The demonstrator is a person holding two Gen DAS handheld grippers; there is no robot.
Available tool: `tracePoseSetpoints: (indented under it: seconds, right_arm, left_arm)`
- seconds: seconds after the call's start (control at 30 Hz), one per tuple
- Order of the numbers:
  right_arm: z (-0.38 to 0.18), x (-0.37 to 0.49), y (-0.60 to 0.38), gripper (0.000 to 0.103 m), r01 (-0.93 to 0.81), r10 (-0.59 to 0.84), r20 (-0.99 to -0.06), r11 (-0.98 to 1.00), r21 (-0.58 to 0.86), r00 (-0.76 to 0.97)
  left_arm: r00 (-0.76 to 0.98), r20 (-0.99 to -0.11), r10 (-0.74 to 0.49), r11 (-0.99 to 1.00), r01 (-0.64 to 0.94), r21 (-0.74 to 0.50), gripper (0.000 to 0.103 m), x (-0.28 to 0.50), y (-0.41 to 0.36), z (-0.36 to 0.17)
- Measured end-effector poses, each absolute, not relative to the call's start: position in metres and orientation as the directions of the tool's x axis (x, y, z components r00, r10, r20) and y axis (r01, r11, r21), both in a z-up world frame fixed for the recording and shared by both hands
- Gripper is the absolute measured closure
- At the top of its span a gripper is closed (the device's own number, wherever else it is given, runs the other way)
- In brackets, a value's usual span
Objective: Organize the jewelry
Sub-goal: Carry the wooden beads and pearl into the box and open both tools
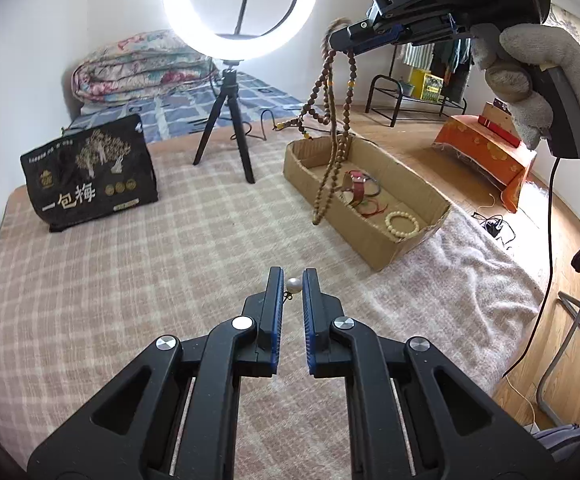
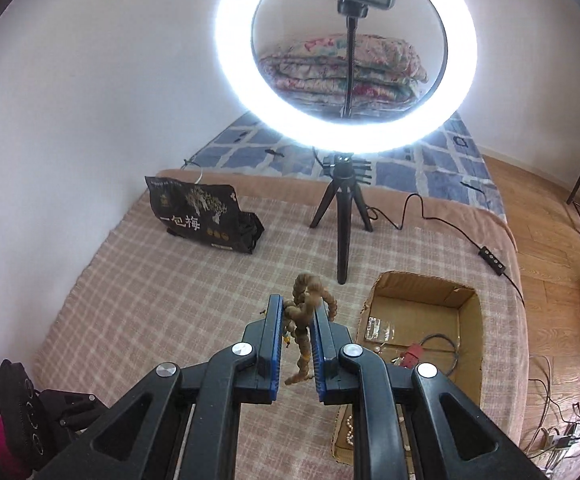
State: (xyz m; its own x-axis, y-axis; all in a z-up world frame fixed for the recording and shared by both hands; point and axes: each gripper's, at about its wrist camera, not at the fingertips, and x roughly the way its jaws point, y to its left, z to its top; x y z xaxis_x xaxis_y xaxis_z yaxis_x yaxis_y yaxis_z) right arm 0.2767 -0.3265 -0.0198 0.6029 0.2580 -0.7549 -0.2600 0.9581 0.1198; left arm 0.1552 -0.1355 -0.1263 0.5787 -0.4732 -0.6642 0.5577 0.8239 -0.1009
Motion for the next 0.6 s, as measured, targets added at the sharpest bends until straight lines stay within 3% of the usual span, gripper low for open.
tracePoseSetpoints:
  seconds: [0.6]
  right_arm:
    - [0.029, 0.250, -0.390, 0.092, -0.203, 0.237, -0.680, 0.970, 0.131, 0.694]
  left_arm:
    - [0.576, -0.631, -0.519, 0.791, 0.604, -0.099, 0.095, 0.176, -0.191, -0.096]
